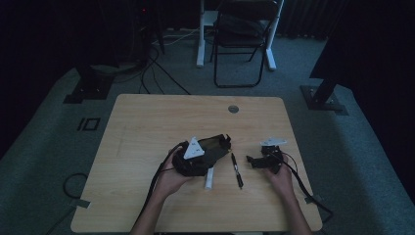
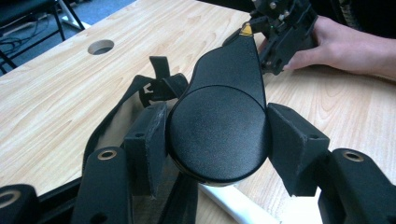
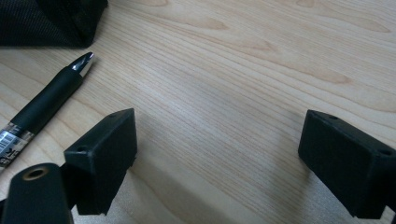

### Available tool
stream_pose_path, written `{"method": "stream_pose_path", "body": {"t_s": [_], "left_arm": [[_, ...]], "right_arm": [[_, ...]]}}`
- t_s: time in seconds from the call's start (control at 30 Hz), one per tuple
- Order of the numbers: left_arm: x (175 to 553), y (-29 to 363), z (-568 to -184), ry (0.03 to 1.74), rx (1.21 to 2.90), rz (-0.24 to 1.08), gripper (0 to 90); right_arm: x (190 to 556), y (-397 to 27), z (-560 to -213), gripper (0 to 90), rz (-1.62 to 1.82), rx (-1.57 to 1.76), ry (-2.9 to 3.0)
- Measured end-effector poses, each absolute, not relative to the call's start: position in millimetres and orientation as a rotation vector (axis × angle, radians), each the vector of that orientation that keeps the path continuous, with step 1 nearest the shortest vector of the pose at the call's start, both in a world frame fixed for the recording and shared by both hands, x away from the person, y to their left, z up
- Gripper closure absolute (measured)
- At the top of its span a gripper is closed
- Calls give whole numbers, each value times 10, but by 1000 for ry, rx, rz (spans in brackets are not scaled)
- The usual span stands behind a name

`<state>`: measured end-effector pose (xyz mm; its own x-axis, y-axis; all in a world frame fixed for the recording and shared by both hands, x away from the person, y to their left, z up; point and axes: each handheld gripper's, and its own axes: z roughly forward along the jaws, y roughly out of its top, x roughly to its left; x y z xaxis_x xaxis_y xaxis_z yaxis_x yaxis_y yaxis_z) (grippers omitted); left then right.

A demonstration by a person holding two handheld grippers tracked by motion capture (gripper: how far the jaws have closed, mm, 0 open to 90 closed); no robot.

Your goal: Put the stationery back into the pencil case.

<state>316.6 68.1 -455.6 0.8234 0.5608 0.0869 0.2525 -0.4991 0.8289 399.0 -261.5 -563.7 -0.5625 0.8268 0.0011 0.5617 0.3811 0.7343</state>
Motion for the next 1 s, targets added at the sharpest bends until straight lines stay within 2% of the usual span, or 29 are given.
{"method": "stream_pose_path", "body": {"t_s": [1.0], "left_arm": [[3352, 761, -4635, 679, 2096, 441, 417]], "right_arm": [[3989, -2615, -5637, 116, 998, 1207, 2279]]}}
